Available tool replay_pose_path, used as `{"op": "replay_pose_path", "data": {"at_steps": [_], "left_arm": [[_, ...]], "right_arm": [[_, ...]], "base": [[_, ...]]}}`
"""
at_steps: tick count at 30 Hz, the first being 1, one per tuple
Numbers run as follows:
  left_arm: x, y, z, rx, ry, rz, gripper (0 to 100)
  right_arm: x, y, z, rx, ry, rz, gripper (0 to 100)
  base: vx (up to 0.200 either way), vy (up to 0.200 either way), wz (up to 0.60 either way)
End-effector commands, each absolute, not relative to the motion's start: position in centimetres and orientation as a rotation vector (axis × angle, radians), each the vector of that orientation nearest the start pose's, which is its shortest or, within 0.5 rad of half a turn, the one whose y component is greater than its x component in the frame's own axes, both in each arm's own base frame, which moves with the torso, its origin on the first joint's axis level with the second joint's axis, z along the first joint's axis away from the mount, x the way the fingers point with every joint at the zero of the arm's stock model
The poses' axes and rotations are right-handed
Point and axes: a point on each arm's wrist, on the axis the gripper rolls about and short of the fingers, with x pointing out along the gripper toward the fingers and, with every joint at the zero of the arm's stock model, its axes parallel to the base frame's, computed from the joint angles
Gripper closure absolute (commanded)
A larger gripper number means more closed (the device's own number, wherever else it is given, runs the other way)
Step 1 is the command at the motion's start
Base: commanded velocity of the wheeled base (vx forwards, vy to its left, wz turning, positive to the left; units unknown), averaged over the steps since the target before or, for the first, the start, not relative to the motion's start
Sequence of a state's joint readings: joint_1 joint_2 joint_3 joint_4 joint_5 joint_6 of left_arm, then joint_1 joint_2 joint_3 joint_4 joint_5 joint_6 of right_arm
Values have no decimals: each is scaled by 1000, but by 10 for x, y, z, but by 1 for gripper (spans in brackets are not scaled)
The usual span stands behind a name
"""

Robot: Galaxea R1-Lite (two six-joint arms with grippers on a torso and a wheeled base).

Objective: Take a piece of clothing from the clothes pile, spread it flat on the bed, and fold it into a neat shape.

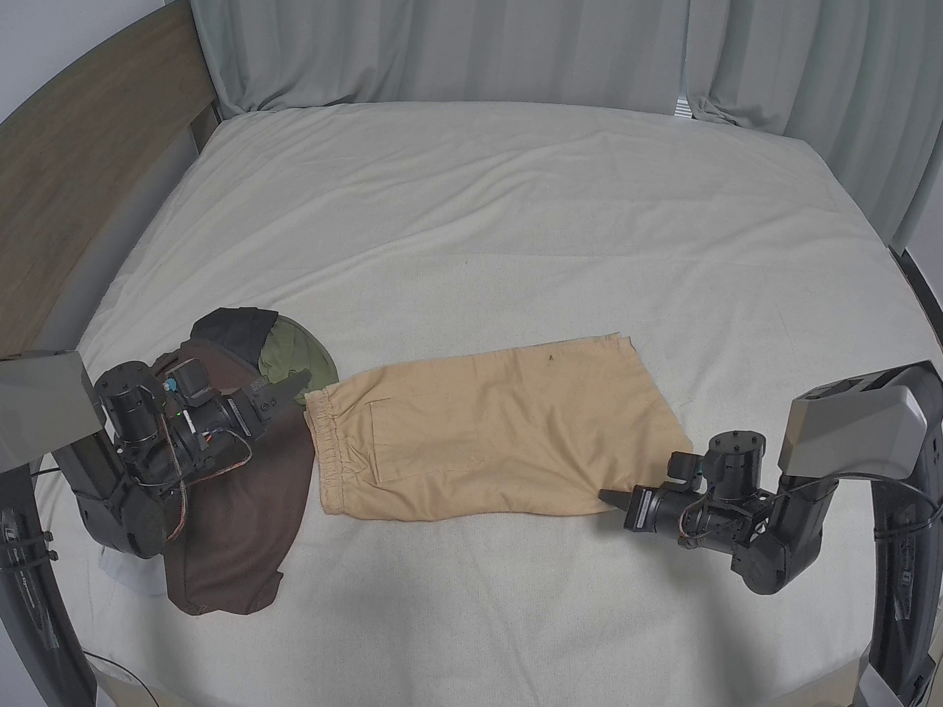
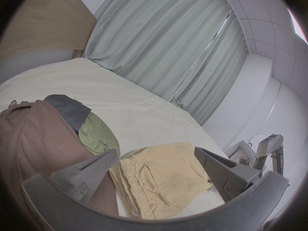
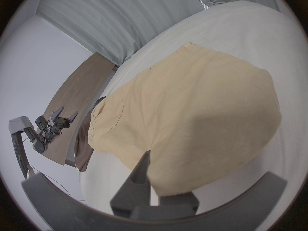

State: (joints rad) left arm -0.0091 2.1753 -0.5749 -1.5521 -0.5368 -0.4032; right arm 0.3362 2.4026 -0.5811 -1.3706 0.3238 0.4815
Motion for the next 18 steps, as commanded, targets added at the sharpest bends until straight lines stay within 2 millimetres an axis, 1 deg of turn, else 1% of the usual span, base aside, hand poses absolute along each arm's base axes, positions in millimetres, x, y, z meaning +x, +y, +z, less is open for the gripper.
{"op": "replay_pose_path", "data": {"at_steps": [1, 3, 5, 8, 14, 18], "left_arm": [[339, -15, 66, -405, 162, -558, 0], [338, -15, 67, -404, 161, -568, 0], [338, -15, 67, -404, 161, -569, 0], [340, -15, 67, -402, 156, -570, 0], [341, -15, 68, -400, 155, -588, 0], [339, -13, 69, -399, 161, -620, 0]], "right_arm": [[308, 108, -21, 430, 611, 509, 100], [302, 98, -23, 421, 631, 480, 100], [300, 94, -24, 417, 640, 470, 100], [289, 86, -27, 406, 649, 454, 100], [272, 82, -30, 405, 663, 454, 100], [269, 81, -29, 405, 657, 452, 100]], "base": [[0, 0, 0], [0, 0, 0], [0, 0, 0], [0, 0, 0], [0, 0, 0], [0, 0, 0]]}}
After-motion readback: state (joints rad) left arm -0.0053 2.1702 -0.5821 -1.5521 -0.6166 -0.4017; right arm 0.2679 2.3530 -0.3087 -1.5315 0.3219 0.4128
